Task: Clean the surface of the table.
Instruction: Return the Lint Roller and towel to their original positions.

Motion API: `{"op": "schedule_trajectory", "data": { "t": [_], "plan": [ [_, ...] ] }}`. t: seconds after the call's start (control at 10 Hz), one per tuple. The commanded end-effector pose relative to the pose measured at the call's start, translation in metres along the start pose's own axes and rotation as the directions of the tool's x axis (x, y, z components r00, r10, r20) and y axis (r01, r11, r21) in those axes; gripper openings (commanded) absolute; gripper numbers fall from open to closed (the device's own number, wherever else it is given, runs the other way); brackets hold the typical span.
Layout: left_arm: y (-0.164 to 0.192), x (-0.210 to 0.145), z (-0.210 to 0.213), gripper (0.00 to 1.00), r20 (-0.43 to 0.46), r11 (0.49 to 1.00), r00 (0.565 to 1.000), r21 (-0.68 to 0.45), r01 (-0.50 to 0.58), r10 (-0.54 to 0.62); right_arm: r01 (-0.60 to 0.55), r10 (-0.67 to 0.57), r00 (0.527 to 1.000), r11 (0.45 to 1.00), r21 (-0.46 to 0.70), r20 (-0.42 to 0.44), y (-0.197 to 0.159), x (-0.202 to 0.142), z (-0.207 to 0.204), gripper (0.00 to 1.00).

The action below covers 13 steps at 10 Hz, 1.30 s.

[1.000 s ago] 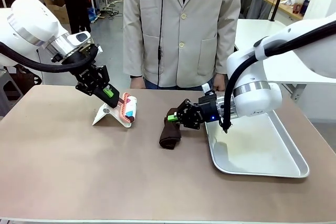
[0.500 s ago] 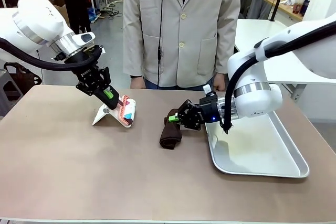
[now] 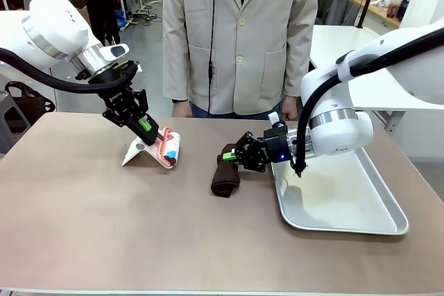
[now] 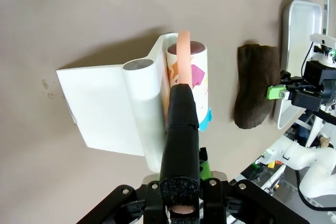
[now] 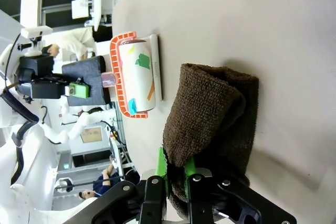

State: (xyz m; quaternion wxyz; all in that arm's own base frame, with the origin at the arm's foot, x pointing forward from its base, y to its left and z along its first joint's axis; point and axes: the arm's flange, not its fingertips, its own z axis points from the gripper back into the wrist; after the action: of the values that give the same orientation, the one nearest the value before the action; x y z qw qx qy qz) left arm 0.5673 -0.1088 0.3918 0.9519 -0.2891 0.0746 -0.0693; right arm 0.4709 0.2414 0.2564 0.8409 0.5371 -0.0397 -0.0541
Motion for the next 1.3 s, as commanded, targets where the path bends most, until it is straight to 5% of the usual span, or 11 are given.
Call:
{"op": "schedule_trajectory", "data": {
  "t": [0.0,0.1,0.4,0.5,0.9,1.2],
  "plan": [
    [0.001,0.002,0.000,0.80,-0.019,0.999,1.000,0.028,-0.024,0.025,-0.001,0.001,1.000,1.000,0.001,-0.002,0.003,0.003,-0.003,0.70],
    [0.001,0.002,0.003,1.00,-0.014,0.999,1.000,0.027,-0.025,0.025,-0.004,0.004,1.000,1.000,-0.006,-0.007,0.004,0.002,-0.002,1.00],
    [0.007,0.000,0.011,1.00,0.000,0.999,0.999,0.019,-0.040,0.040,-0.050,0.047,0.998,0.993,-0.105,-0.033,0.021,-0.001,0.002,0.93],
    [0.010,-0.002,0.015,1.00,0.005,0.999,0.999,0.016,-0.043,0.043,-0.071,0.066,0.997,0.984,-0.161,-0.037,0.030,-0.001,0.002,1.00],
    [0.048,-0.040,0.052,1.00,-0.004,0.997,1.000,-0.075,-0.018,0.018,-0.062,0.071,0.997,0.957,-0.283,0.023,0.051,-0.002,0.033,1.00],
    [0.100,-0.112,0.087,1.00,0.020,0.937,0.992,-0.327,0.121,-0.121,0.030,-0.022,0.998,0.991,-0.133,0.060,0.050,-0.018,0.103,1.00]
  ]
}}
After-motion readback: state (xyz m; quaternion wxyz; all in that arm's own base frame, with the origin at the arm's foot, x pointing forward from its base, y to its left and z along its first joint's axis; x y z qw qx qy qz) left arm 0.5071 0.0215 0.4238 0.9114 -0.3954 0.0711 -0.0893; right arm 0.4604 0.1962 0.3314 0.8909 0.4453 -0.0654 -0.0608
